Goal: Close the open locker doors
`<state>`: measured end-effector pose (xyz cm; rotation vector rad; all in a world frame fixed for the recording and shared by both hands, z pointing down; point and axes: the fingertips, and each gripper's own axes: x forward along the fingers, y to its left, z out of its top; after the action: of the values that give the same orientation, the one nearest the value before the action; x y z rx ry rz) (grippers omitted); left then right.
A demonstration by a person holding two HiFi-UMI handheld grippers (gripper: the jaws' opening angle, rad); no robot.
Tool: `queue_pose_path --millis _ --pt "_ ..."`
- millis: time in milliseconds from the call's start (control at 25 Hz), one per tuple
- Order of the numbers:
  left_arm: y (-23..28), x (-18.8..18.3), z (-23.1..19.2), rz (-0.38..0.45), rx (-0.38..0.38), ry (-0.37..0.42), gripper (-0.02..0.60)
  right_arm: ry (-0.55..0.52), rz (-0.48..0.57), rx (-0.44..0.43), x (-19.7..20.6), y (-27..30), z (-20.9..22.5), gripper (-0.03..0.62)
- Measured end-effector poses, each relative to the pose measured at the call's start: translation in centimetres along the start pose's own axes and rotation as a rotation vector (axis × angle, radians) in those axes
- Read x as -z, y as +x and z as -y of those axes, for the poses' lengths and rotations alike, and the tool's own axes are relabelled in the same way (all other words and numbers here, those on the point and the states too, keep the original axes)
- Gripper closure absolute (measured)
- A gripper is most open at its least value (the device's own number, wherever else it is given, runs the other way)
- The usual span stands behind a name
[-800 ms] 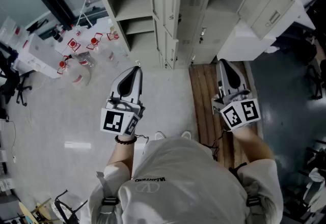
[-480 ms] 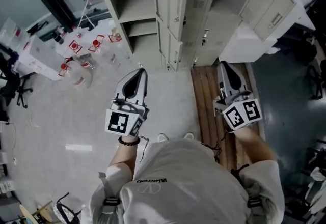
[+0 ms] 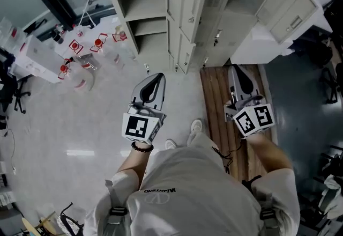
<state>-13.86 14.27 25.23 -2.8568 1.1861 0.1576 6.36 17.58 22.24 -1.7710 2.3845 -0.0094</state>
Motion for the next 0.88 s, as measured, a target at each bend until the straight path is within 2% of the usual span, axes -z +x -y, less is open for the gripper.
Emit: queue_pose_path --millis 240,440,640,880 --pt "5.1 1.7 0.5 -0.03 -0.029 0.021 0.578 0.022 -0.003 -0.044 1.2 2.9 2.9 0.583" --pt "10.4 3.4 0.9 -0.051 -0.07 0.069 0.578 0.036 -0.016 -0.132 2.4 6.4 5.6 0.583" --pt "15.9 4.7 1.1 -0.077 -0.119 0.084 0.577 0.018 -0.034 -0.237 3.1 10.1 7.3 0.583" --pt "20.8 6.7 1.0 -0.118 -0.197 0.11 0.577 0.03 -0.05 -0.325 4.6 13.5 9.5 0.583"
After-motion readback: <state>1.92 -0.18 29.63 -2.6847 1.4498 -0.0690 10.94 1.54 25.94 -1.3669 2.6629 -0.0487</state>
